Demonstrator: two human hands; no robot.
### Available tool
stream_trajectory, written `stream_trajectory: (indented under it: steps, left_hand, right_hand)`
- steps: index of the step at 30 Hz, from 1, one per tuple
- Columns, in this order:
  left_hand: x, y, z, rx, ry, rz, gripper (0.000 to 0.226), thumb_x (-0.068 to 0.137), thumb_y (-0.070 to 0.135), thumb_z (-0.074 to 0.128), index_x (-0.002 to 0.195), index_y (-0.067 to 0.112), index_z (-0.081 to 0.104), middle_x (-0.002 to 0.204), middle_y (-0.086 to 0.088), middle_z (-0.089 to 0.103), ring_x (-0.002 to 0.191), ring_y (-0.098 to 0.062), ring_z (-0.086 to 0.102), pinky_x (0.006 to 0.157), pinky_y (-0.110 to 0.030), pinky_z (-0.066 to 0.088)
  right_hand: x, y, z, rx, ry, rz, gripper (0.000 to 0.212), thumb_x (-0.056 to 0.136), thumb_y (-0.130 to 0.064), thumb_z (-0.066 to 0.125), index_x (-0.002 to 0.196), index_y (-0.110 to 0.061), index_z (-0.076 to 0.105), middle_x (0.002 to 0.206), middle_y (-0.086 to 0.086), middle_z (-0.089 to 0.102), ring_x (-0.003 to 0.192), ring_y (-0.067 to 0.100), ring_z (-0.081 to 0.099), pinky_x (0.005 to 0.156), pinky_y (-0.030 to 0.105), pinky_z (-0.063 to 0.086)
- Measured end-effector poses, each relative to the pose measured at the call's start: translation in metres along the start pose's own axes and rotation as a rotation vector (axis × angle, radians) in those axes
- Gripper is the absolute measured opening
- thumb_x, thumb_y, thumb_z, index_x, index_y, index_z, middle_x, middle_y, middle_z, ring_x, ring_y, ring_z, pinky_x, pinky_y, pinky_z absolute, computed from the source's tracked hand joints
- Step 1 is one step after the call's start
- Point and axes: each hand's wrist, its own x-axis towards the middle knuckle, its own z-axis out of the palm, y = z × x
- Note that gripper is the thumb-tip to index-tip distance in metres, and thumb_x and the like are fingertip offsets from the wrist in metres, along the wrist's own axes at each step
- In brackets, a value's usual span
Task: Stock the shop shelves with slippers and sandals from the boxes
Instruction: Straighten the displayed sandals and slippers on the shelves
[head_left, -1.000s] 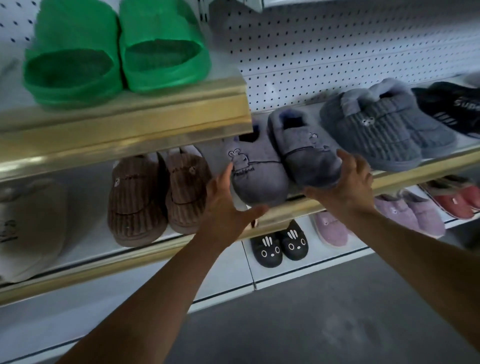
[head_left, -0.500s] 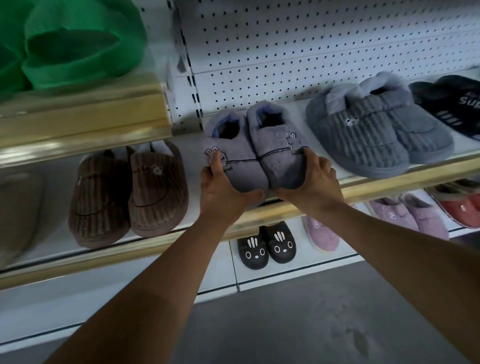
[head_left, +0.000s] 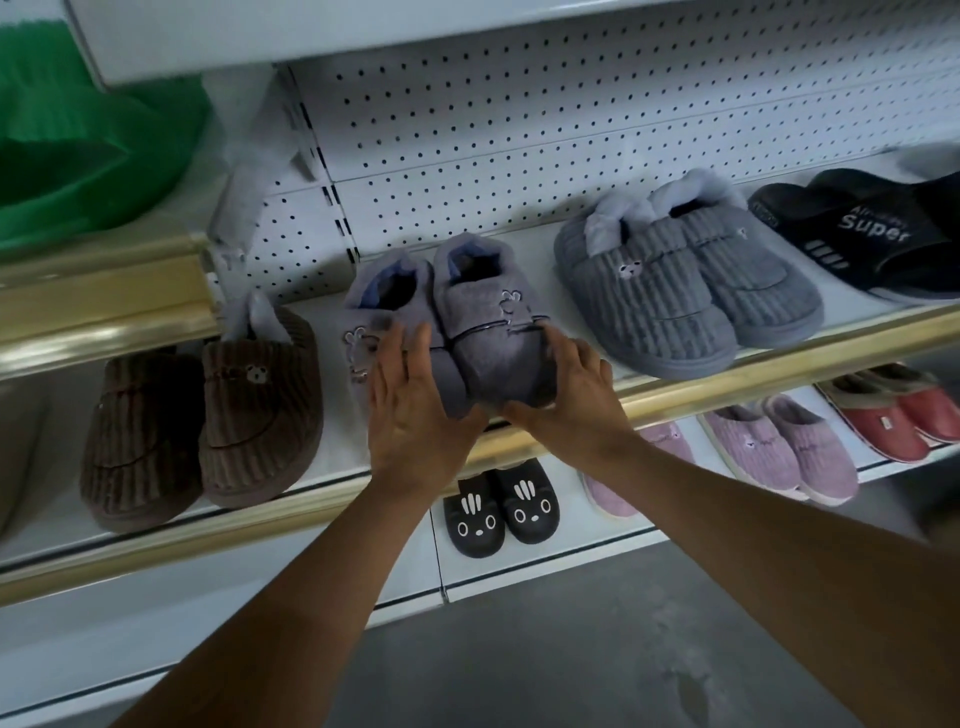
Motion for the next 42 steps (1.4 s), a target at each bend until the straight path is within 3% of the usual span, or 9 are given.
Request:
stream_trajectory:
  steps: [6,13,17,20,23,26,30,34,42]
  left_hand:
    - [-0.007,0.052,0.015,-0.202,-0.024,0.144,0.073,0.079,0.017,0.070,0.145,0.023,0.039,0.146,0.000,0.036,0.138,-0.017,0.033,0.115,-0.033,0.028]
    - [0.008,0.119,0.053,-0.398,-0.143,0.122,0.075,0.079,0.017,0.074,0.145,0.027,0.040,0.133,0.009,0.036,0.127,-0.009,0.038,0.102,-0.016,0.026]
    - [0.015,0.147,0.076,-0.453,-0.248,0.017,0.088,0.076,0.029,0.080,0.148,0.033,0.030,0.146,0.000,0.028,0.132,-0.010,0.032,0.102,-0.023,0.027]
    - [0.022,0.156,0.094,-0.427,-0.278,-0.024,0.098,0.071,0.034,0.082,0.150,0.036,0.024,0.145,-0.003,0.028,0.135,-0.019,0.034,0.107,-0.029,0.030]
    - [0.029,0.164,0.106,-0.408,-0.290,0.003,0.105,0.063,0.046,0.081,0.148,0.042,0.020,0.144,-0.004,0.032,0.135,-0.024,0.036,0.111,-0.046,0.036]
    - [0.035,0.171,0.113,-0.340,-0.282,0.022,0.108,0.064,0.045,0.083,0.150,0.043,0.017,0.151,-0.003,0.022,0.141,-0.024,0.024,0.115,-0.044,0.029]
    - [0.041,0.177,0.123,-0.270,-0.312,0.008,0.113,0.063,0.055,0.082,0.152,0.041,0.013,0.156,0.000,0.013,0.144,-0.027,0.019,0.116,-0.047,0.027]
    - [0.046,0.183,0.129,-0.114,-0.304,0.032,0.111,0.065,0.053,0.081,0.152,0.033,0.015,0.154,-0.005,0.019,0.139,-0.029,0.025,0.110,-0.042,0.029]
    - [0.066,0.198,0.149,-0.003,-0.292,0.035,0.108,0.065,0.055,0.078,0.151,0.033,0.016,0.152,-0.010,0.022,0.134,-0.038,0.030,0.108,-0.043,0.031]
  right_hand:
    - [-0.018,0.031,-0.045,0.044,0.189,-0.158,0.056,0.083,-0.016,0.064,0.136,-0.018,0.046,0.128,0.003,0.051,0.119,0.020,0.041,0.093,0.031,0.041]
    - [-0.005,0.092,-0.113,-0.033,0.404,-0.097,0.039,0.082,-0.011,0.062,0.120,-0.016,0.058,0.116,0.008,0.056,0.110,0.027,0.045,0.090,0.035,0.041]
    - [0.006,0.129,-0.145,-0.064,0.421,0.068,0.049,0.082,-0.017,0.063,0.130,-0.018,0.052,0.128,0.008,0.047,0.118,0.027,0.040,0.098,0.038,0.038]
    - [0.016,0.148,-0.163,-0.110,0.310,0.166,0.069,0.080,-0.031,0.071,0.140,-0.026,0.037,0.141,0.008,0.032,0.128,0.031,0.031,0.105,0.040,0.033]
    - [0.027,0.161,-0.177,-0.181,0.147,0.216,0.092,0.075,-0.046,0.074,0.148,-0.037,0.019,0.153,0.008,0.011,0.137,0.036,0.017,0.111,0.047,0.026]
    - [0.040,0.165,-0.184,-0.216,0.058,0.216,0.098,0.074,-0.047,0.074,0.148,-0.043,0.011,0.155,0.005,0.001,0.139,0.038,0.013,0.110,0.047,0.026]
    - [0.055,0.165,-0.176,-0.228,-0.020,0.219,0.097,0.073,-0.043,0.073,0.149,-0.043,0.011,0.153,0.005,0.009,0.132,0.038,0.024,0.105,0.043,0.032]
    - [0.058,0.177,-0.170,-0.246,0.061,0.227,0.095,0.072,-0.052,0.071,0.149,-0.040,0.017,0.147,0.007,0.025,0.126,0.035,0.030,0.102,0.043,0.037]
    - [0.073,0.195,-0.179,-0.270,0.095,0.212,0.095,0.072,-0.053,0.070,0.149,-0.037,0.017,0.146,0.007,0.027,0.127,0.034,0.030,0.101,0.043,0.039]
